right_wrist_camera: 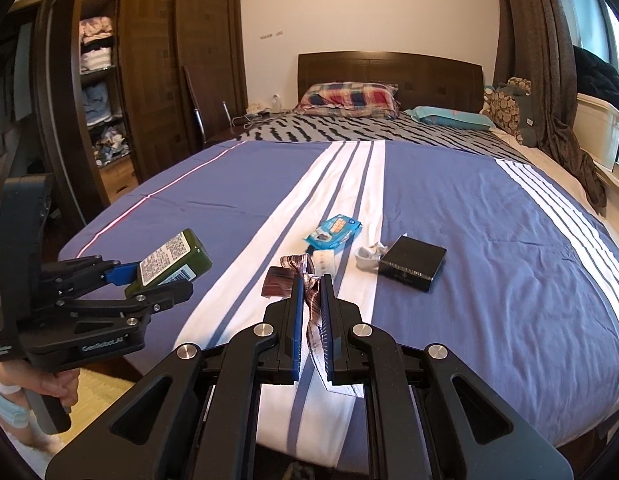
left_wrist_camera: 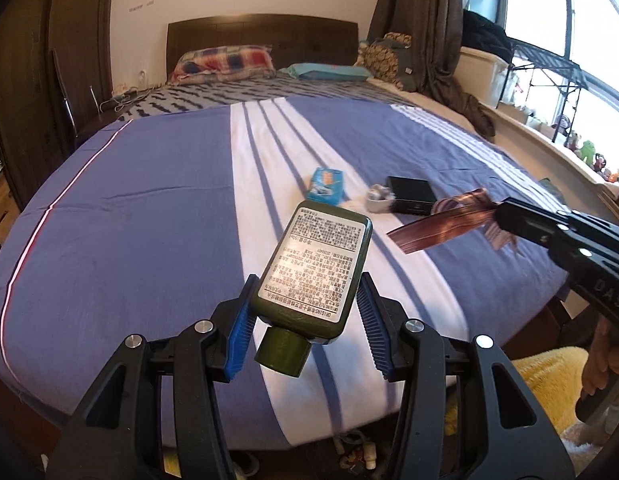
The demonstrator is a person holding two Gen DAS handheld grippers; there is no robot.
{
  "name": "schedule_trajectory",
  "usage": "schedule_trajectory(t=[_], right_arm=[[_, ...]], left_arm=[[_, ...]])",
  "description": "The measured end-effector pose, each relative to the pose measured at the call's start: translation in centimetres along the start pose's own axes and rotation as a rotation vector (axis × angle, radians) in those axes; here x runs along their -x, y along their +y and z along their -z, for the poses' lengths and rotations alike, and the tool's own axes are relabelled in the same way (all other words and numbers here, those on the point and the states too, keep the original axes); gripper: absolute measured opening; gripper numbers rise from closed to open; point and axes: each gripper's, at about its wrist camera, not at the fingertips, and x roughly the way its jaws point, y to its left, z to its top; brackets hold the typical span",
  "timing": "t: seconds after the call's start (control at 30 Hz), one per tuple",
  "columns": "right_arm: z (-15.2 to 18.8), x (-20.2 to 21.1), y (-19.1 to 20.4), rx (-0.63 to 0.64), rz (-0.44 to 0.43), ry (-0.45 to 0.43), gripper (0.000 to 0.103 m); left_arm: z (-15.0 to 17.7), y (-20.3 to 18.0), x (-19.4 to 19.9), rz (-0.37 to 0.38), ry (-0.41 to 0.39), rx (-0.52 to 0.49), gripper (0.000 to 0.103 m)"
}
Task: Collect trash
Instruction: 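Carry the ribbon and green bottle down to the black bin with both tools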
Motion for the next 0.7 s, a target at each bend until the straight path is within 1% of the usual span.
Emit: schedule_trajectory(t=[0.2,0.37,0.5,0.7], right_arm=[[2.1,2.4,0.4,-0.020,-0.014,-0.008,0.009],[4.6,3.3,0.2,-0.050,-0.026,0.018,0.009],[6.3,3.9,-0.1,-0.071,-0.026,0.037,0.009],[8.8,4.3,-0.5,-0.096,-0.025,0.078,0.009]], left_arm=[[2.7,-1.9,2.6,0.026,-0.009,-0.018,0.047],[5.3,-3.2,4.0,0.047,0.006,-0.026,0.047],[7.0,-3.8,4.3,0.049,0.024,-0.022,0.047],[9.9,-4.1,4.0,0.059,0.075,-0.010,0.047]])
